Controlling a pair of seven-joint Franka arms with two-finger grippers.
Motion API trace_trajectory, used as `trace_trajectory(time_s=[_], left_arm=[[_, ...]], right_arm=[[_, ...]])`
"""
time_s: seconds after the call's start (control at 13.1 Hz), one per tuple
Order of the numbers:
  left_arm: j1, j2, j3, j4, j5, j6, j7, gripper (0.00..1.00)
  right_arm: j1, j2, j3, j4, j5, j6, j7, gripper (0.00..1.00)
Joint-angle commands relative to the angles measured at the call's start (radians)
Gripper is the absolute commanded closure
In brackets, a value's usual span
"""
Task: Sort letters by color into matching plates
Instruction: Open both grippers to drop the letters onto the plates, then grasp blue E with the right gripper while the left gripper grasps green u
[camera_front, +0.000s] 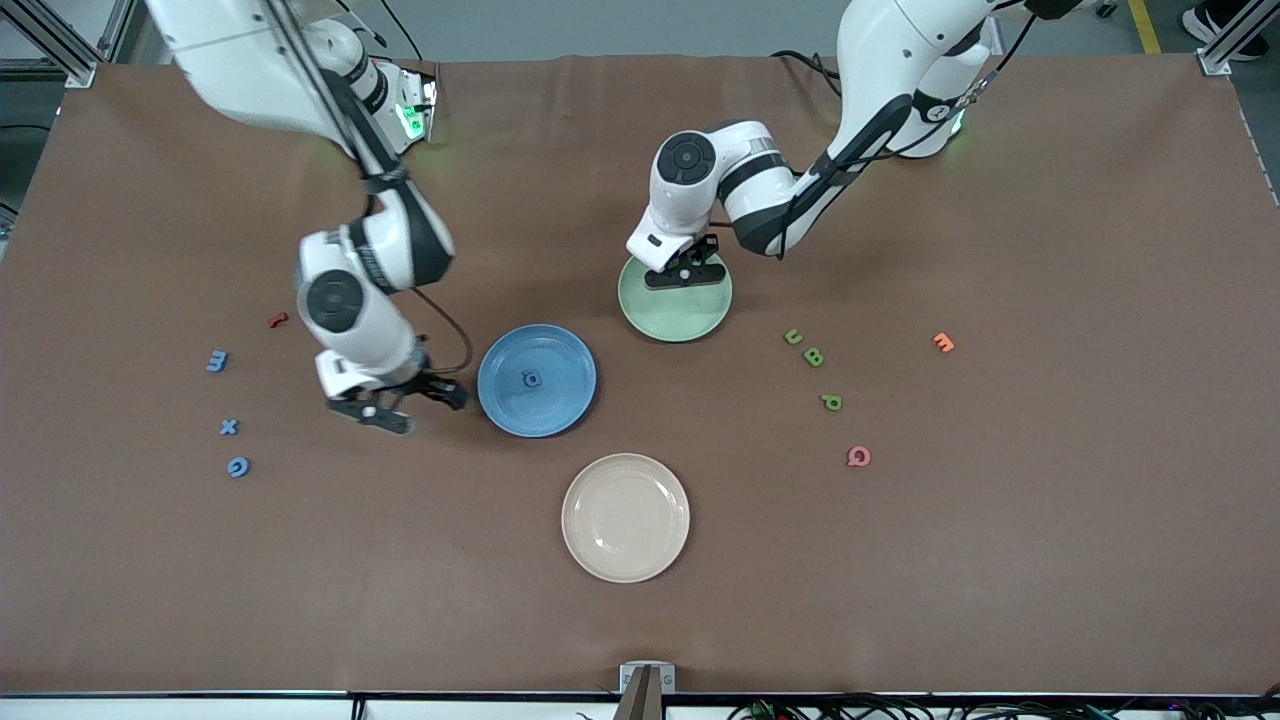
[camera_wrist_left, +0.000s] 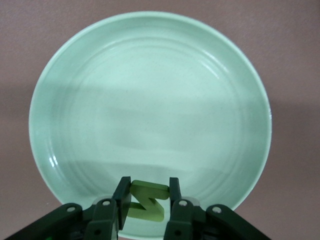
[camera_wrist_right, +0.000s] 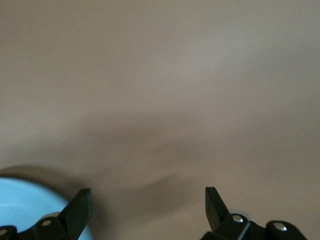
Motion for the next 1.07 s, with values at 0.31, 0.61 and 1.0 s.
trace_trajectory(time_s=[0.31, 0.61, 1.0], left_arm=[[0.017, -0.008, 0.000, 0.020, 0.031, -0.016, -0.015, 0.00], [0.102, -0.059, 0.000, 0.013, 0.031, -0.052, 0.063, 0.00], [0.223, -0.111, -0.002, -0.045, 0.032, -0.052, 0.180, 0.00]], right_arm=[[-0.325, -0.153, 0.018, -0.190, -0.011, 0.012, -0.423, 0.09], [-0.506, -0.137, 0.018, -0.212, -0.011, 0.089, -0.661, 0.24], [-0.648, -0.044, 0.018, -0.210, -0.012, 0.222, -0.793, 0.29]])
